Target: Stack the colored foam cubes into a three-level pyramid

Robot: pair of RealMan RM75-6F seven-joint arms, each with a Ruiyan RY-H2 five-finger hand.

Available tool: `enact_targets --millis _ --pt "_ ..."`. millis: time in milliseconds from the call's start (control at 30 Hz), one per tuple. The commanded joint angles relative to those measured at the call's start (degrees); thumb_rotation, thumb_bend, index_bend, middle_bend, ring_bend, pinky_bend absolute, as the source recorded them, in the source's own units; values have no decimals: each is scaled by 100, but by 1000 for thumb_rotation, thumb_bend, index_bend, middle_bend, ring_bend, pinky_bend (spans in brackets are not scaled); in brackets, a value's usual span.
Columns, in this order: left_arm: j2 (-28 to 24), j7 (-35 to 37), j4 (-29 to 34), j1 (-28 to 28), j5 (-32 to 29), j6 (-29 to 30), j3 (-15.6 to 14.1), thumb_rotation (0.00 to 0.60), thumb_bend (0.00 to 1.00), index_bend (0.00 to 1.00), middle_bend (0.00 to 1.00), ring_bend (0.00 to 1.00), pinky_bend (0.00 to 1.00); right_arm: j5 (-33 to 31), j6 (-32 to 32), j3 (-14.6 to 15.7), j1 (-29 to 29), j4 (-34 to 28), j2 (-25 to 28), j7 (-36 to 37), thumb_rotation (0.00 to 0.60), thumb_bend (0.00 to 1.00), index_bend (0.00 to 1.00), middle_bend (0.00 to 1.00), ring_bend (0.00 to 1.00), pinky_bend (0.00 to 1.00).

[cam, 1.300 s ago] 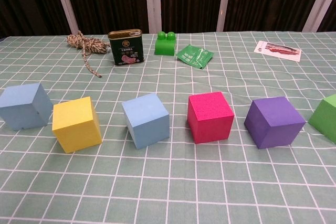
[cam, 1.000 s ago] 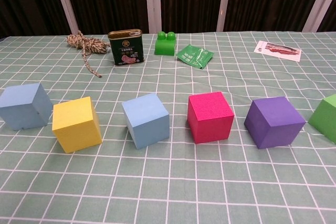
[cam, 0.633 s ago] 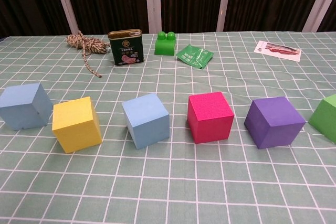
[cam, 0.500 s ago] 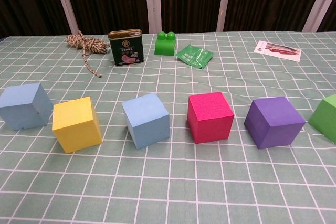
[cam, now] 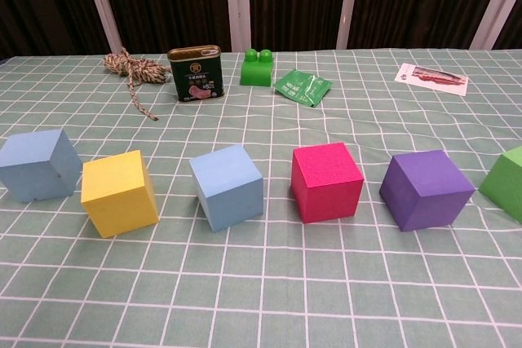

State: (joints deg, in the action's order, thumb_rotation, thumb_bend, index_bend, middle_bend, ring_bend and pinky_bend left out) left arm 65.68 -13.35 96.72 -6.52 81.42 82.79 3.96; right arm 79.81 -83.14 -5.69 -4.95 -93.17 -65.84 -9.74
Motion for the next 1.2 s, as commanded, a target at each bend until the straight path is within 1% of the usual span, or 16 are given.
enact_targets --millis 33,167,233,333,467,567,700,967,1200 --pt "-66 -85 228 -148 40 -150 58 600 67 7 63 0 52 -27 17 -8 -2 -9 5 9 600 185 0 0 0 0" --pt "-130 -259 682 -385 -39 -470 145 600 95 35 137 26 99 -35 28 -11 -8 -22 8 11 600 185 0 0 0 0" --pt "-155 -427 941 -543 -135 -707 188 600 99 48 168 30 103 -31 31 -7 -9 -26 7 10 600 185 0 0 0 0" --pt "-157 -702 1241 -751 -319 -1002 256 600 100 54 186 31 102 -31 30 -5 -6 -33 11 16 600 186 0 0 0 0" --pt "-53 -1282 1620 -1093 -702 -1415 357 600 101 54 189 31 103 -43 43 -3 -4 -41 22 44 600 186 0 0 0 0" --pt "85 -1641 1770 -1287 -1028 -1594 421 600 101 54 187 31 103 -63 52 -8 -2 -44 29 67 600 186 0 0 0 0" --pt "355 -2120 1964 -1593 -1708 -1821 529 600 110 54 192 31 102 -89 72 -13 -2 -55 43 104 600 185 0 0 0 0" --pt "988 -2956 2024 -2130 -2695 -1873 605 600 125 56 215 32 103 -111 125 -11 -16 -74 56 158 600 186 0 0 0 0" --pt "1409 -3431 1979 -2442 -3137 -1670 605 600 126 57 222 32 102 -125 152 -16 -26 -78 65 201 600 185 0 0 0 0"
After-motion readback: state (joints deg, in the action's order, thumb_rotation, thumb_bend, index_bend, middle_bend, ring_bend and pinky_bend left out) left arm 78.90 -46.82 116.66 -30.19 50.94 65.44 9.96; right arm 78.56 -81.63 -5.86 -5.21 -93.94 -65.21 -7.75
